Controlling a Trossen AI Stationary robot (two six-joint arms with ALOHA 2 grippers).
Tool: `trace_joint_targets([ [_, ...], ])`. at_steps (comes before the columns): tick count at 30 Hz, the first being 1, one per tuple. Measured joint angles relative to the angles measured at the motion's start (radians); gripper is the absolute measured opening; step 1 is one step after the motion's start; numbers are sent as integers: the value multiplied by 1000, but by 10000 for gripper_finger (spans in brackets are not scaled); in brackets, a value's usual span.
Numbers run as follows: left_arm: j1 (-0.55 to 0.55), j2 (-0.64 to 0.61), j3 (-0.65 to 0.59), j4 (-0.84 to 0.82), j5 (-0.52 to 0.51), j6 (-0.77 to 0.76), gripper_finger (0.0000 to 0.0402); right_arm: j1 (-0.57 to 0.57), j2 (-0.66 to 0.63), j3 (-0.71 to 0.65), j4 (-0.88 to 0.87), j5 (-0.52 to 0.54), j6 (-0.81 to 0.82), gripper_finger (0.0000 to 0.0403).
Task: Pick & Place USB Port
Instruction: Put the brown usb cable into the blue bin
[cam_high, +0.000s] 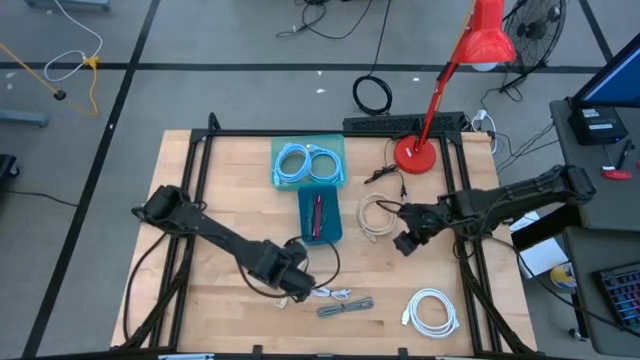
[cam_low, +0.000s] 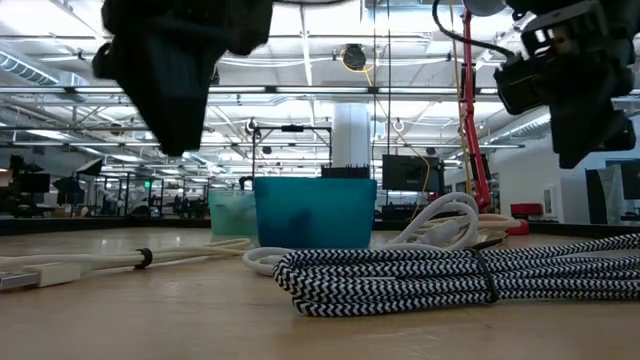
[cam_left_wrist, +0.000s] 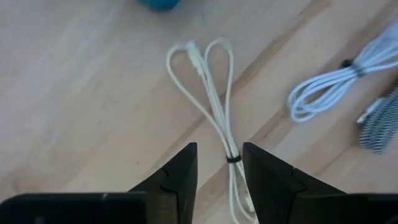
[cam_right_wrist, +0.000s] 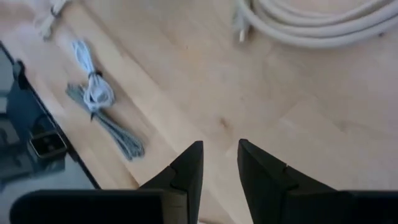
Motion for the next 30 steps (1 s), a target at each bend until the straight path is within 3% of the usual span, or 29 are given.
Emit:
trace_joint_targets([
  [9, 32, 7, -28, 44, 34, -17, 167, 68, 0, 0, 0, 50, -34, 90],
  [15, 40, 98, -28, 77, 124, 25, 203, 104, 0, 0, 17, 55, -28, 90],
  [23, 38, 188, -23, 88, 201, 86, 207, 131, 0, 0, 15, 58, -27, 90],
  [26, 38, 208, -21, 102, 224, 107, 173, 131, 0, 0, 22, 58, -31, 90],
  [30, 54, 216, -25, 127, 273, 128, 56, 131, 0, 0, 32, 59, -37, 90],
])
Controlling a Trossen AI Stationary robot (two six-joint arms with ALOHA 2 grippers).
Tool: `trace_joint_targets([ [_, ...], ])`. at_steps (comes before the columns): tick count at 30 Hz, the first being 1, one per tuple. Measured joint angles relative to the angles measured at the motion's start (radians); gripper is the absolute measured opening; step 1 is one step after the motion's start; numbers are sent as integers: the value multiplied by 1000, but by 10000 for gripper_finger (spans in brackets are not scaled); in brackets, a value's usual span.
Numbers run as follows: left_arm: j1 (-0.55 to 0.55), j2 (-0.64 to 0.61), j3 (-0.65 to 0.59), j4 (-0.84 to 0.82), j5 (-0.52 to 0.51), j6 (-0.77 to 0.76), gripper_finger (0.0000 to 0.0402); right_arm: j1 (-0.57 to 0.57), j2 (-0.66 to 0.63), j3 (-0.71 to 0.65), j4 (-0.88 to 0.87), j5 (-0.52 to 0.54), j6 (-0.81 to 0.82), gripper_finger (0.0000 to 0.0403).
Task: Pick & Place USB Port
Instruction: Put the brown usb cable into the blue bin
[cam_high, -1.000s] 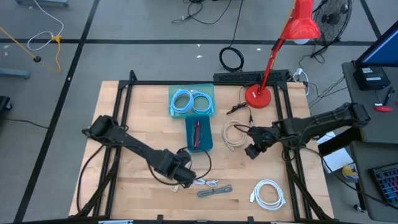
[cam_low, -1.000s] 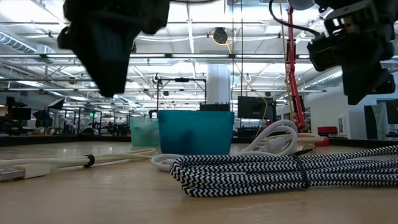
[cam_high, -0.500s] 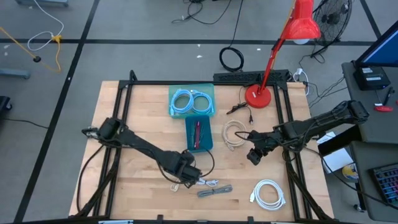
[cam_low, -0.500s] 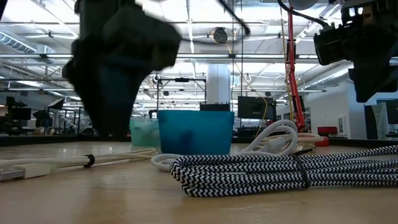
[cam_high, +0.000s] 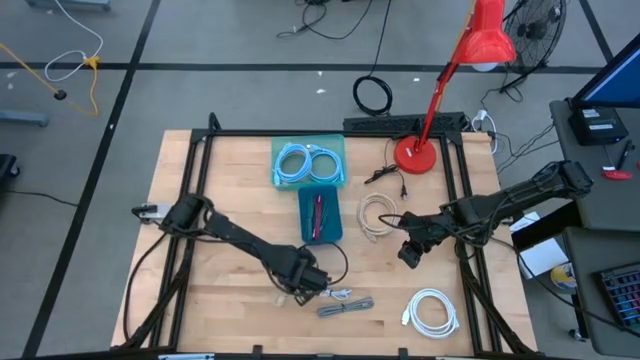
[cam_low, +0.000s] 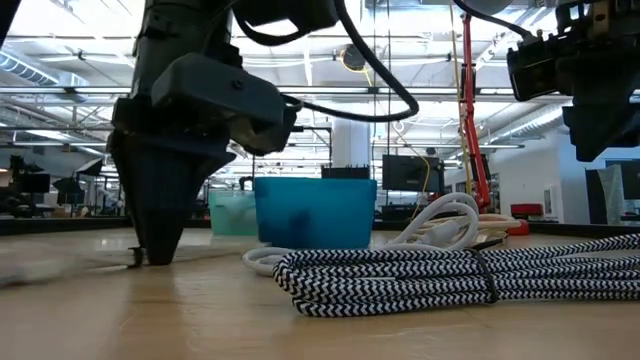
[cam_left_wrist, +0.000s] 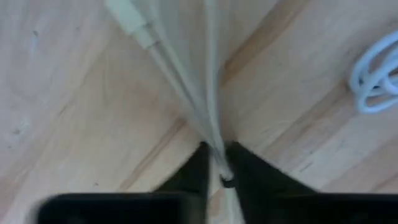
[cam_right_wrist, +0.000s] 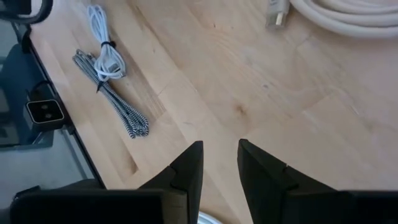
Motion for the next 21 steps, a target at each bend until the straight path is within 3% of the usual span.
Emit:
trace_joint_targets([
  [2, 9, 0, -1, 11, 10, -11, 17, 0, 0, 0, -2, -1, -8, 90],
  [8, 23, -41, 93, 4, 14, -47, 6, 0, 0, 0, -2, -1, -25, 90],
  [15, 81, -181, 315, 22, -264, -43, 3, 0, 0, 0, 7, 2, -45, 90],
  [21, 258, -182, 385, -63, -292, -50, 2, 0, 0, 0, 29, 2, -54, 90],
])
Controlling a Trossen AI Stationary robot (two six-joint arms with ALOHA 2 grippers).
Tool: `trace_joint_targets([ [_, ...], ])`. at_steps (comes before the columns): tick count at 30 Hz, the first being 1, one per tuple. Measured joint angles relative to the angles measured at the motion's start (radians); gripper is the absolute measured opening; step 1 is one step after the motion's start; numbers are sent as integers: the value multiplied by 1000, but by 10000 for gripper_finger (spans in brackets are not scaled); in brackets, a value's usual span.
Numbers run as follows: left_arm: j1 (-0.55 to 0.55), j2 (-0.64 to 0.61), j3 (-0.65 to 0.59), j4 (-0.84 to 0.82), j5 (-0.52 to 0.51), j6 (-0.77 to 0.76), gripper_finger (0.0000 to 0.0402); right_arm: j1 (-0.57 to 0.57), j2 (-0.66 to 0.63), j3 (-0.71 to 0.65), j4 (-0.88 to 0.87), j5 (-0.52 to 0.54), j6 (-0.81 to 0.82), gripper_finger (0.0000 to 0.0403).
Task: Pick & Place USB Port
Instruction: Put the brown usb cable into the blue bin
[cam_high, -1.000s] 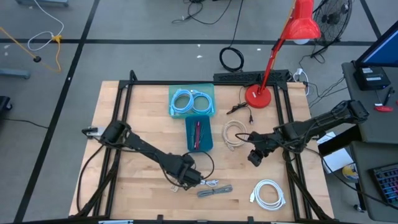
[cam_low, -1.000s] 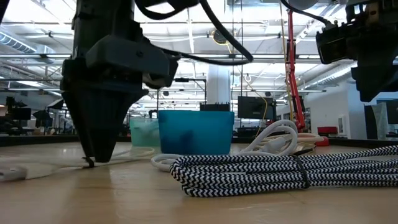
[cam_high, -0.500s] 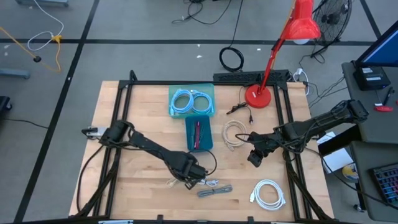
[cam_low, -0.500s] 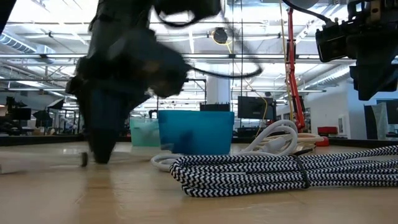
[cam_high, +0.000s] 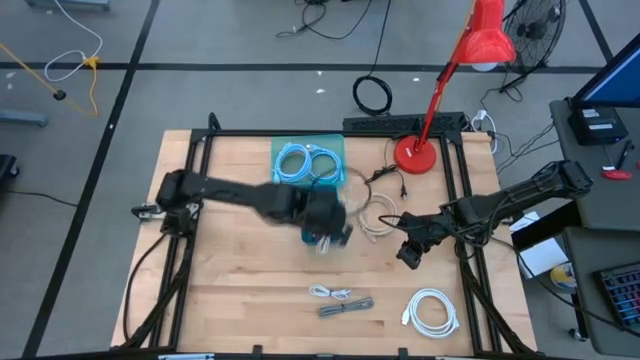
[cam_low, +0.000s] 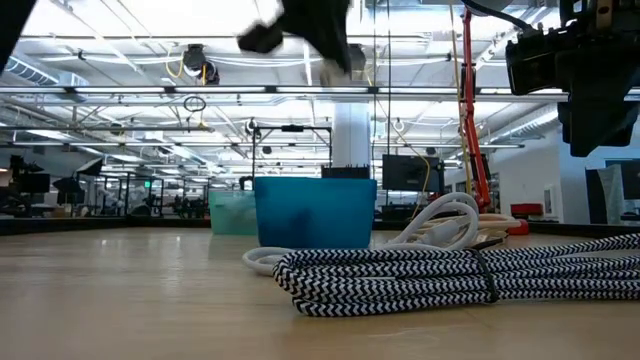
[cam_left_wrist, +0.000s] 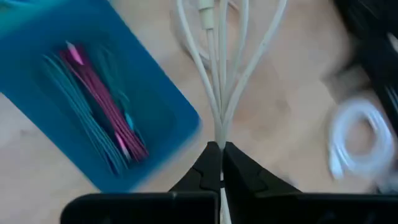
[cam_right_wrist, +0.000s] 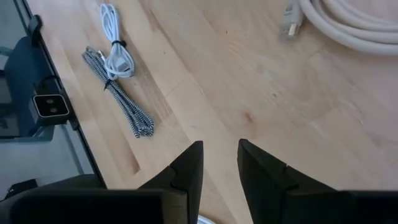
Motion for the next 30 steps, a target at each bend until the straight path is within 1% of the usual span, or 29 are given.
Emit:
trace_joint_targets([
  [2, 61, 21, -20, 0, 21, -22, 1, 0, 0, 0, 2, 0, 0, 90],
  [5, 132, 54, -35, -12, 89, -57, 1, 0, -2, 0, 6, -3, 1, 90],
  [9, 177, 84, -34, -25, 139, -75, 1, 0, -4, 0, 7, -4, 1, 90],
  [11, 184, 115, -36, -46, 146, -77, 1, 1, -6, 0, 8, -4, 1, 90],
  [20, 187, 233, -36, -60, 252, -78, 0, 7, -11, 0, 9, -3, -2, 90],
  [24, 186, 267, -36, -59, 294, -75, 0, 8, -12, 0, 18, -6, -5, 90],
  [27, 187, 276, -36, -59, 283, -75, 0, 15, -12, 0, 20, -6, -7, 90],
  [30, 191, 266, -36, -59, 241, -76, 0, 26, -12, 0, 22, -6, -4, 90],
])
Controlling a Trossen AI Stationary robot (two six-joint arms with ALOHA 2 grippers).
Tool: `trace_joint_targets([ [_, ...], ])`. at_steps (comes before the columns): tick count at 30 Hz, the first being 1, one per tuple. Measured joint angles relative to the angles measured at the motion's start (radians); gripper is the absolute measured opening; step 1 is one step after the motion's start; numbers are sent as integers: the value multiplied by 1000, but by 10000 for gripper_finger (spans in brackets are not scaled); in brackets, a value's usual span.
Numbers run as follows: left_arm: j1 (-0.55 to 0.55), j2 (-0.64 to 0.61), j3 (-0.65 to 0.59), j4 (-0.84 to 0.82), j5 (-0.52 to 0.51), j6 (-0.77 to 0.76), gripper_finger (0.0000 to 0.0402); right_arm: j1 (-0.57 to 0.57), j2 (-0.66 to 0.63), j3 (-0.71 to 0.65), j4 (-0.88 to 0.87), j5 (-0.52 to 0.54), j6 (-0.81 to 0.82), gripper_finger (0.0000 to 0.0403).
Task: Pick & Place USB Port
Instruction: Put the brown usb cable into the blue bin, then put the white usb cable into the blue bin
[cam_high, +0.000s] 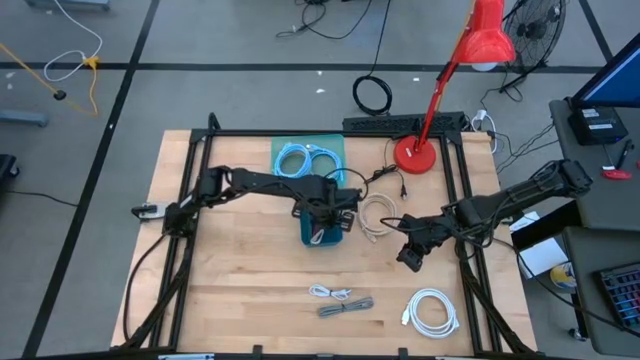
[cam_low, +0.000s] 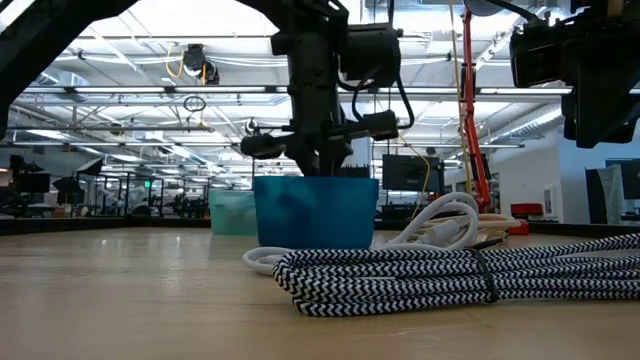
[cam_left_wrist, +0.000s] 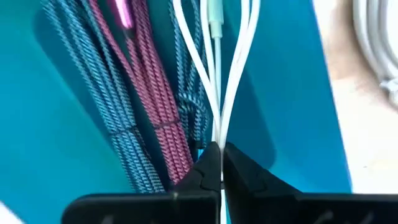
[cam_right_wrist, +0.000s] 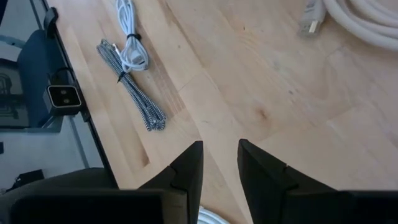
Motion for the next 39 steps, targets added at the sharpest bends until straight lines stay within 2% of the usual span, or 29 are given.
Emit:
trace_joint_targets([
  [8, 27, -19, 0, 5, -21, -6, 0, 6, 0, 0, 0, 1, 5, 90],
  [15, 34, -19, 0, 9, 12, 2, 16, 6, 0, 0, 0, 1, 5, 90],
  [22, 47, -40, 0, 7, -4, 62, 55, 6, 0, 0, 1, 2, 5, 90],
  [33, 54, -93, 6, 4, 12, 153, 155, 6, 0, 0, 16, 1, 16, 90],
  [39, 10, -209, 6, 41, 23, 300, 169, 6, 0, 0, 16, 0, 16, 90],
])
